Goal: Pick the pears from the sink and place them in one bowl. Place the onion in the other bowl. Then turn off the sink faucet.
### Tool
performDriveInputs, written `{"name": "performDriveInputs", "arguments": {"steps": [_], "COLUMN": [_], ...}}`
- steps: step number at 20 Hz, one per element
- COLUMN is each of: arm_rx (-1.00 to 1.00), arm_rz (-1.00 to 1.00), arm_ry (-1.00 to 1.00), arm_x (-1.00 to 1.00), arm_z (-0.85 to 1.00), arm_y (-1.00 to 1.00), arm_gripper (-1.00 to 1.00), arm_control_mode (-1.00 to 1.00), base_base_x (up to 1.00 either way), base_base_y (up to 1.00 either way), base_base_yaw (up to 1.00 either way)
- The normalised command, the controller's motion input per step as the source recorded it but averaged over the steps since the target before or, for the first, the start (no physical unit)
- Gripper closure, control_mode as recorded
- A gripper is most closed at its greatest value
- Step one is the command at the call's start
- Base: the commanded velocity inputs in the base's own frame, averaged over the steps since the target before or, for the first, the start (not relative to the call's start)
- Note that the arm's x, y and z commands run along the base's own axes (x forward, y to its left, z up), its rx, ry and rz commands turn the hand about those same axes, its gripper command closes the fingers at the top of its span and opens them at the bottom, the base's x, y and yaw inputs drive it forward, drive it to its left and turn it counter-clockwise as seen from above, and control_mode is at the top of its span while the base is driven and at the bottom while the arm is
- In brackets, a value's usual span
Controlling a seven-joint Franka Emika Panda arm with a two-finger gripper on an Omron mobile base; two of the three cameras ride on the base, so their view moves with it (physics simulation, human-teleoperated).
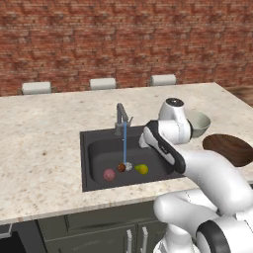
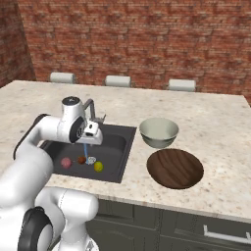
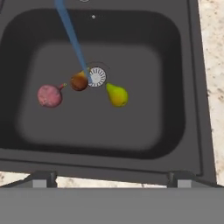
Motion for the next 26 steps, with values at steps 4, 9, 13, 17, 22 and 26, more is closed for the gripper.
{"name": "performDriveInputs", "arguments": {"steps": [4, 9, 13, 17, 22, 26], "arm_rx": [0.00, 0.00, 0.00, 0.00, 0.00, 0.00], "arm_rz": [0.00, 0.00, 0.00, 0.00, 0.00, 0.00], "arm_ry": [0.00, 0.00, 0.00, 0.00, 0.03, 0.05], "arm_x": [0.16, 0.15, 0.14, 0.19, 0.25, 0.26], "arm_z": [-0.49, -0.43, -0.41, -0.38, -0.34, -0.36], "arm_y": [0.00, 0.00, 0.00, 0.00, 0.00, 0.00], "arm_gripper": [-1.00, -1.00, -1.00, -1.00, -1.00, -1.00], "arm_control_mode": [-1.00, -1.00, -1.00, -1.00, -1.00, -1.00], "base_base_x": [0.00, 0.00, 0.00, 0.00, 0.00, 0.00], "base_base_y": [0.00, 0.00, 0.00, 0.00, 0.00, 0.00], "base_base_yaw": [0.00, 0.00, 0.00, 0.00, 0.00, 0.00]}}
